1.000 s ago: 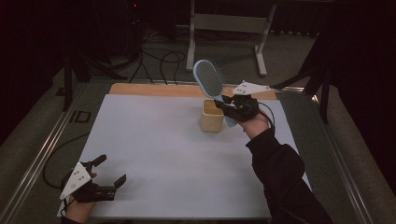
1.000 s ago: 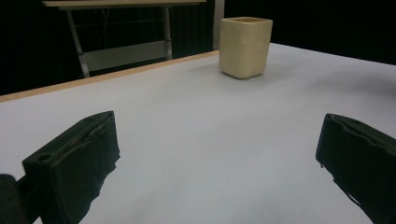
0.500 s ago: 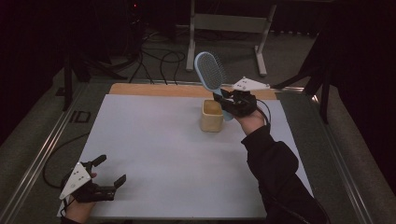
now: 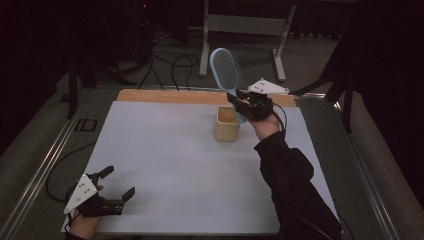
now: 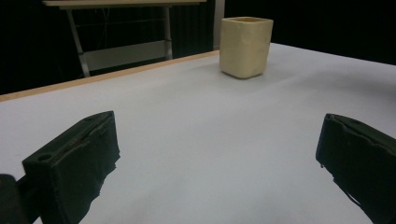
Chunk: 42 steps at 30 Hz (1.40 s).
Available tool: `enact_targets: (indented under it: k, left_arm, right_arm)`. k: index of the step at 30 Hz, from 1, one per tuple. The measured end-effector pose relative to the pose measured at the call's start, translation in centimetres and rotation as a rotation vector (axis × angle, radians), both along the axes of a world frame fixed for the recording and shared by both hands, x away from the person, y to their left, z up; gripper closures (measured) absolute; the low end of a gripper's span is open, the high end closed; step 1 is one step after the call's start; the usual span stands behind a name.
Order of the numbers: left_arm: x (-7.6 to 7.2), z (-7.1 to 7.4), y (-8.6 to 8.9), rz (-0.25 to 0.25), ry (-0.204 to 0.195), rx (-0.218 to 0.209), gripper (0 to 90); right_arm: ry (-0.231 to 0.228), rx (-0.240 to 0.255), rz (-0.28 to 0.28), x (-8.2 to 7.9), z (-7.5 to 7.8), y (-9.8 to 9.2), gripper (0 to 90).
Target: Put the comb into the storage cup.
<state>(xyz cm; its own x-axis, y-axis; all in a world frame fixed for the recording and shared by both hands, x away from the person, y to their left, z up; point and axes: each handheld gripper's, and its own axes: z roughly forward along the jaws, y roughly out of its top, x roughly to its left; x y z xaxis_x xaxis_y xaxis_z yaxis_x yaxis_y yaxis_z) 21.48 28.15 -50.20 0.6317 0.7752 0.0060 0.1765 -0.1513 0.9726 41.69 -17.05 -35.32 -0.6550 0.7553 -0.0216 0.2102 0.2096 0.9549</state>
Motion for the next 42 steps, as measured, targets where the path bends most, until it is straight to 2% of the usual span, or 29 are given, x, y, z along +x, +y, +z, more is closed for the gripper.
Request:
enact_targets:
  k: [5,13,19,24,32,36,38,42]
  left_arm:
    - [0.0,0.0,0.0,-0.002,0.001,-0.001,0.0]
    - [0.0,0.0,0.0,-0.001,0.001,-0.004,0.0]
    - [0.0,0.0,0.1,-0.002,0.001,-0.007,0.0]
    - [0.0,0.0,0.1,-0.002,0.001,-0.007,0.0]
    - [0.0,0.0,0.1,-0.003,0.003,-0.009,0.0]
    - [0.0,0.0,0.1,-0.002,0.004,-0.013,0.0]
    - [0.0,0.0,0.1,-0.003,0.004,-0.011,0.0]
    - [0.0,0.0,0.1,-0.003,0.005,-0.013,0.0]
  right_arm:
    - [-0.005,0.020,-0.006,0.3,-0.1,0.1,70.6]
    - [-0.044,0.061,-0.020,0.9,-0.4,0.3,70.6]
    - [-0.044,0.076,-0.040,1.6,-0.9,0.5,70.6]
    - [-0.065,0.115,-0.033,2.1,-1.3,0.4,70.5]
    - [-0.068,0.138,-0.068,3.1,-2.0,0.3,70.5]
    - [-0.084,0.150,-0.072,3.5,-2.5,0.2,70.6]
    - [-0.074,0.166,-0.070,3.8,-2.7,0.2,70.5]
    - [-0.081,0.157,-0.076,4.1,-3.2,0.3,70.5]
